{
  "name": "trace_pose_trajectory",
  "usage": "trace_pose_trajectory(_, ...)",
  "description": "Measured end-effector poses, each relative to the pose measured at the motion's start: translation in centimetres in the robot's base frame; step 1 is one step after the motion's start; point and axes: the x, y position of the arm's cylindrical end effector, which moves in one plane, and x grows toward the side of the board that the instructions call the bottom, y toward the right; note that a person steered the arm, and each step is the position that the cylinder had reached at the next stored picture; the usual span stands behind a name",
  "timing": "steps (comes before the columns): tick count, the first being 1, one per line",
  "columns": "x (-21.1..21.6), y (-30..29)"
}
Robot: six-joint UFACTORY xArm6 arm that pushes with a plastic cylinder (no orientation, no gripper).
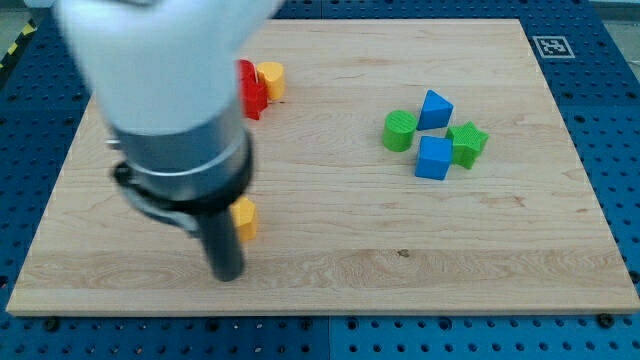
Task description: Move the yellow hexagon to the right side of the red star
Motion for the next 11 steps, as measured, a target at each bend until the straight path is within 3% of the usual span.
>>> trace_pose_trajectory(3, -4.9, 1.6)
trace_pose_trajectory(6, -9.8, 7.1)
trace_pose_trajectory(9, -17.7, 7.2)
trace_pose_trajectory(11, -20.1, 7.2)
